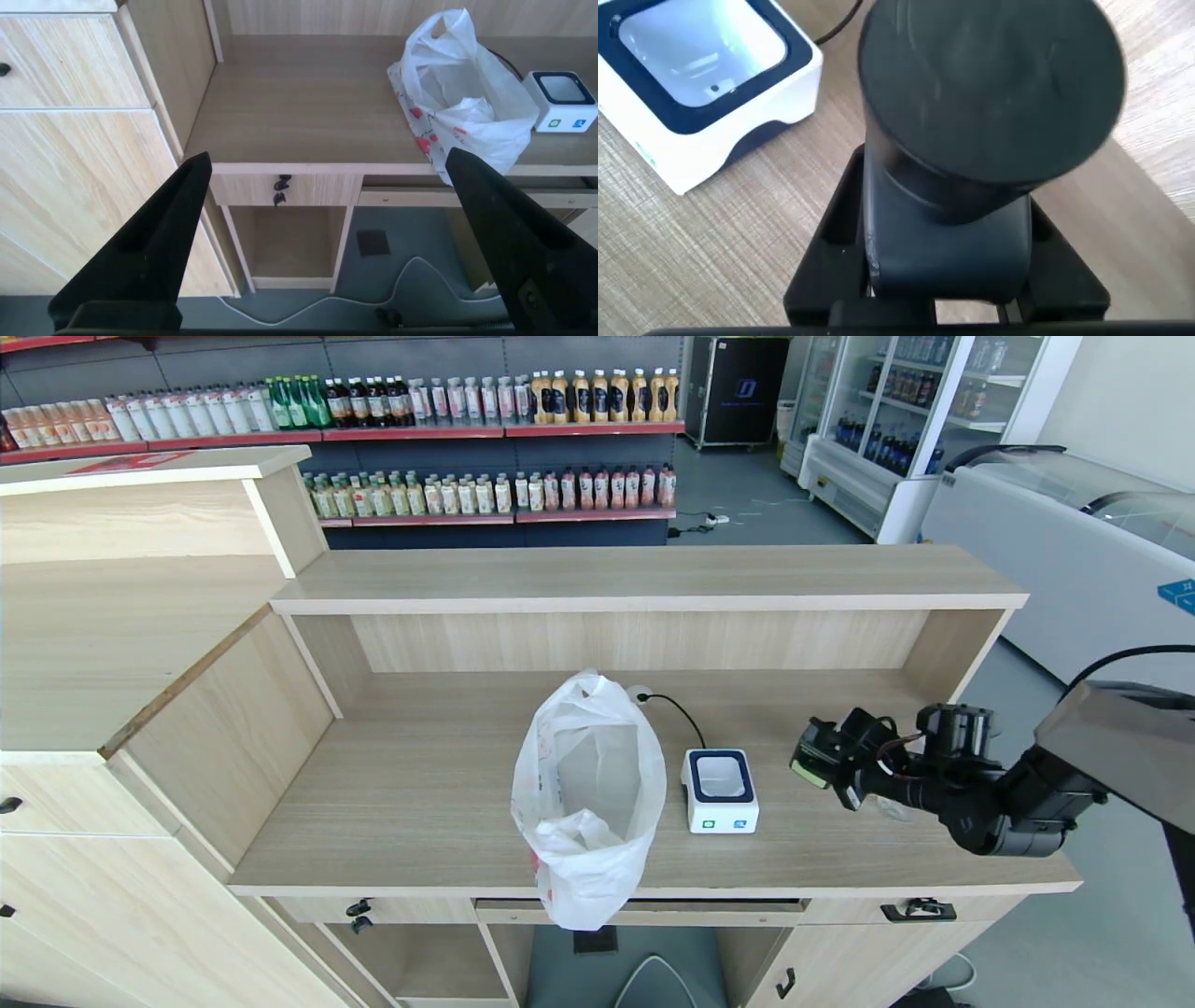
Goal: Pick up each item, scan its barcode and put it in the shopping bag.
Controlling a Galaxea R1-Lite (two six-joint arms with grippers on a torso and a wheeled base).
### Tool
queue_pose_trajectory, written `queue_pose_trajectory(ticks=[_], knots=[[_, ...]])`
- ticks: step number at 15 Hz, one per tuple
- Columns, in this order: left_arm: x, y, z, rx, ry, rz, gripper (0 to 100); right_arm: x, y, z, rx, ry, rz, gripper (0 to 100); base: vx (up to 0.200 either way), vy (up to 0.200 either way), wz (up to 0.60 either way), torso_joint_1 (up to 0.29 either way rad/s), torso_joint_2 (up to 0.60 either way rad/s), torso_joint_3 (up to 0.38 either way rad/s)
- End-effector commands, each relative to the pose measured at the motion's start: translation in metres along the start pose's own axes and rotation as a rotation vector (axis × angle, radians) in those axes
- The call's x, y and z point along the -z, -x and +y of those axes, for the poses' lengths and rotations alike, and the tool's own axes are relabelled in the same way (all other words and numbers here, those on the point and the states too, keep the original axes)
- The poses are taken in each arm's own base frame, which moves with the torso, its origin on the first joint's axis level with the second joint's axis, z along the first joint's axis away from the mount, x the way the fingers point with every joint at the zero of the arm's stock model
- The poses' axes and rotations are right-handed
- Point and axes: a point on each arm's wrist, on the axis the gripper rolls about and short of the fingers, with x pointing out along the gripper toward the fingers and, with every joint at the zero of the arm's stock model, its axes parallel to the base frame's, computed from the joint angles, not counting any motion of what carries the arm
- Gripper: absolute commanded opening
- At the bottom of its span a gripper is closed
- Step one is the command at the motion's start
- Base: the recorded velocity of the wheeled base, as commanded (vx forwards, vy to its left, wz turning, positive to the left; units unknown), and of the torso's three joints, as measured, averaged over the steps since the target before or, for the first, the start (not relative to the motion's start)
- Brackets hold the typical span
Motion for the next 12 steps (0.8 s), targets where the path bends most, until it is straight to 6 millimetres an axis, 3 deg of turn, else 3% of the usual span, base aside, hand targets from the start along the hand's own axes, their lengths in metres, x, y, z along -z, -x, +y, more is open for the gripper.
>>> queue_pose_trajectory(ticks=[1, 4, 7, 8, 9, 11, 12], knots=[[0.0, 0.0, 0.0, 0.0, 0.0, 0.0, 100, -0.063, 0.053, -0.034, 0.123, 0.094, -0.076, 0, 0.0, 0.0, 0.0, 0.0, 0.0, 0.0], [0.0, 0.0, 0.0, 0.0, 0.0, 0.0, 100, -0.117, 0.135, -0.04, 0.248, 0.377, -0.089, 0, 0.0, 0.0, 0.0, 0.0, 0.0, 0.0], [0.0, 0.0, 0.0, 0.0, 0.0, 0.0, 100, -0.155, 0.194, -0.013, 0.238, 0.761, -0.21, 0, 0.0, 0.0, 0.0, 0.0, 0.0, 0.0], [0.0, 0.0, 0.0, 0.0, 0.0, 0.0, 100, -0.163, 0.205, -0.007, 0.235, 0.899, -0.25, 0, 0.0, 0.0, 0.0, 0.0, 0.0, 0.0], [0.0, 0.0, 0.0, 0.0, 0.0, 0.0, 100, -0.185, 0.219, -0.001, 0.278, 1.209, -0.339, 0, 0.0, 0.0, 0.0, 0.0, 0.0, 0.0], [0.0, 0.0, 0.0, 0.0, 0.0, 0.0, 100, -0.219, 0.223, 0.025, 0.328, 1.586, -0.559, 0, 0.0, 0.0, 0.0, 0.0, 0.0, 0.0], [0.0, 0.0, 0.0, 0.0, 0.0, 0.0, 100, -0.233, 0.223, 0.041, 0.364, 1.695, -0.651, 0, 0.0, 0.0, 0.0, 0.0, 0.0, 0.0]])
